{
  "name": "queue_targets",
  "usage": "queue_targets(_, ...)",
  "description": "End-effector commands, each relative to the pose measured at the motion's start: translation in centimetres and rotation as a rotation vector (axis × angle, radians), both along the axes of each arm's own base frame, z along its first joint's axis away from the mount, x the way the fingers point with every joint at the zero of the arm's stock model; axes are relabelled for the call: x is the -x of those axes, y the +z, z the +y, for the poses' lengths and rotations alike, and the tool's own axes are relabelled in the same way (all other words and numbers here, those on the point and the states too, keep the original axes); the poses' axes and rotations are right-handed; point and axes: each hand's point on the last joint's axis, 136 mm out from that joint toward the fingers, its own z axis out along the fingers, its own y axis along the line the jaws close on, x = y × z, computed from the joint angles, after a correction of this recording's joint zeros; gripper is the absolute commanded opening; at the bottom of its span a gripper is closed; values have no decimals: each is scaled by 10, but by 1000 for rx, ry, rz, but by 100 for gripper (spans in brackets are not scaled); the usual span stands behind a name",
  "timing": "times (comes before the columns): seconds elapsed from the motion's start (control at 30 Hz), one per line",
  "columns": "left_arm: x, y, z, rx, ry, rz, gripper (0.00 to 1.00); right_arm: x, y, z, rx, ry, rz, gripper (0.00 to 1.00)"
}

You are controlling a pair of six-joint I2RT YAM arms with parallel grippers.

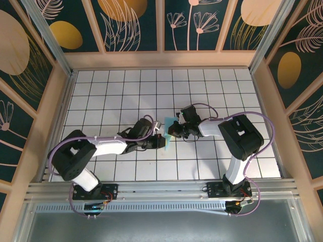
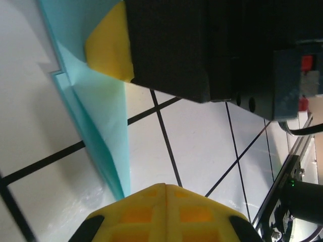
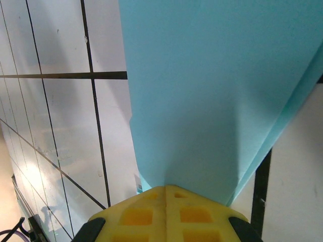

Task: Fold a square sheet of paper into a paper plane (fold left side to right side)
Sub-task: Fold the wing for the fifth time at the center of the table.

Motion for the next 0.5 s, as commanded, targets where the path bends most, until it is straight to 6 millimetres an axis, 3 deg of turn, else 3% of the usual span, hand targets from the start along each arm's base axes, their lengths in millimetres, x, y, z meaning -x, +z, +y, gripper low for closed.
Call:
queue_targets(0.0, -8, 18, -23, 104, -42, -21, 0, 40, -64, -37, 232, -14, 170, 0)
queue_targets(0.1, -9, 13, -29, 109, -54, -5, 0, 41, -65, -37, 233, -13, 169, 0)
queue_targets(0.2, -9, -8, -27, 67, -46, 26, 0, 42, -65, -37, 231, -12, 172, 0)
queue_targets(0.47, 1, -48, -4, -14, 21, 91, 0, 36, -53, -29, 193, -7, 154, 0)
